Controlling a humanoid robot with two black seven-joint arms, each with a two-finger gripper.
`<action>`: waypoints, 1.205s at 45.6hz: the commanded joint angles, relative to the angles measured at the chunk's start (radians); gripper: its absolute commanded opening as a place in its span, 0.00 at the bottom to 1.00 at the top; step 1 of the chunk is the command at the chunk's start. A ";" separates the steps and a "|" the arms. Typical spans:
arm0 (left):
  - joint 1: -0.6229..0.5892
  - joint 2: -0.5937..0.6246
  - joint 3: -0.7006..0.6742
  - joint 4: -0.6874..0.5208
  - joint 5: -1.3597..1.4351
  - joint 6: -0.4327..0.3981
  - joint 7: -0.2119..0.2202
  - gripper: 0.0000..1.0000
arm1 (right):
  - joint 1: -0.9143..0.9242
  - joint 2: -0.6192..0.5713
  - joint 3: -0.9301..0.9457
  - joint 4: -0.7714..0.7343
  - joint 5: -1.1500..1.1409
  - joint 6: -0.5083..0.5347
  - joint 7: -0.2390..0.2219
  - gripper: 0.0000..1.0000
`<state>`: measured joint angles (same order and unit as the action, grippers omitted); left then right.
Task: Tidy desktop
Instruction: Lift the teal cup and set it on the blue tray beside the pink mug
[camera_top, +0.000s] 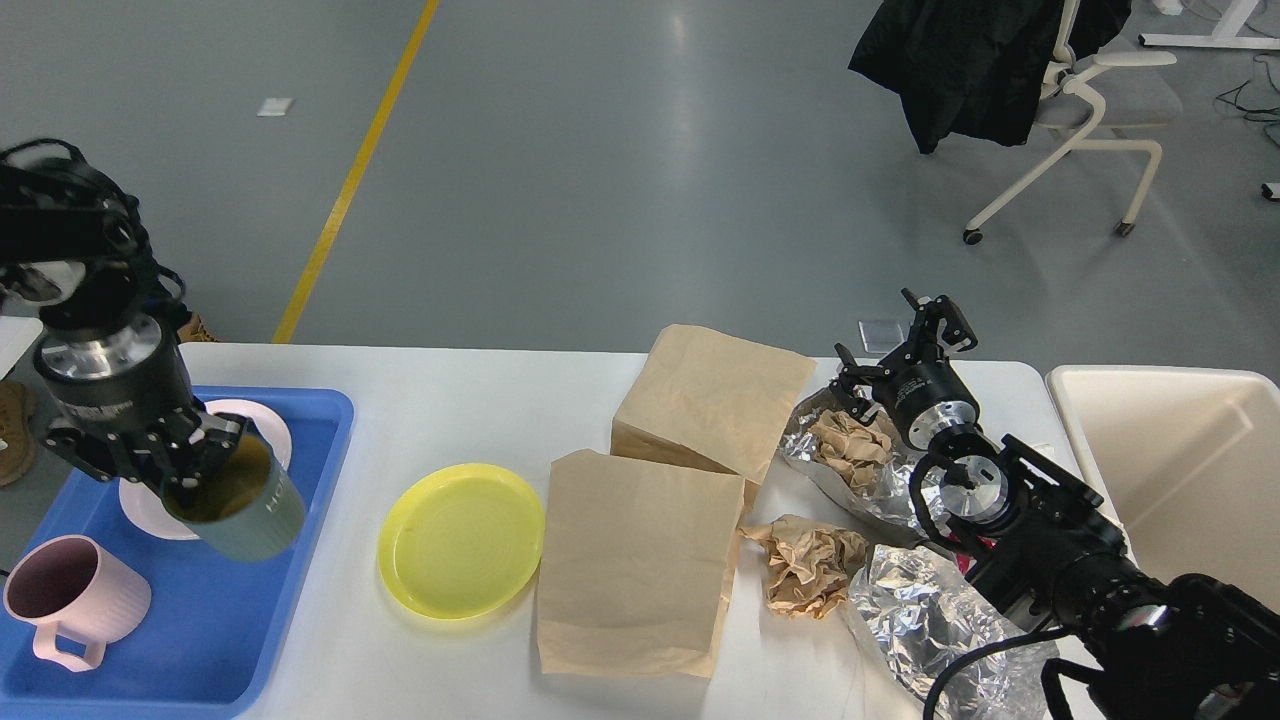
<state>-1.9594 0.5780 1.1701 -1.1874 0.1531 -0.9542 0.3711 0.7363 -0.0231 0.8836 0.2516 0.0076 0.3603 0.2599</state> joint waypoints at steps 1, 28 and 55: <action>-0.127 0.017 0.098 0.000 -0.003 -0.006 -0.073 0.00 | 0.000 0.000 0.000 0.000 0.000 0.000 0.001 1.00; -0.248 0.028 0.246 0.003 0.002 -0.006 -0.164 0.00 | 0.000 0.000 0.000 0.000 0.000 0.000 -0.001 1.00; 0.232 0.091 0.122 0.179 0.052 -0.006 -0.162 0.00 | 0.000 0.000 0.000 0.000 0.000 0.000 0.001 1.00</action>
<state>-1.8244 0.6783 1.3392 -1.0911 0.2041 -0.9599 0.2064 0.7363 -0.0230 0.8836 0.2516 0.0076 0.3601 0.2606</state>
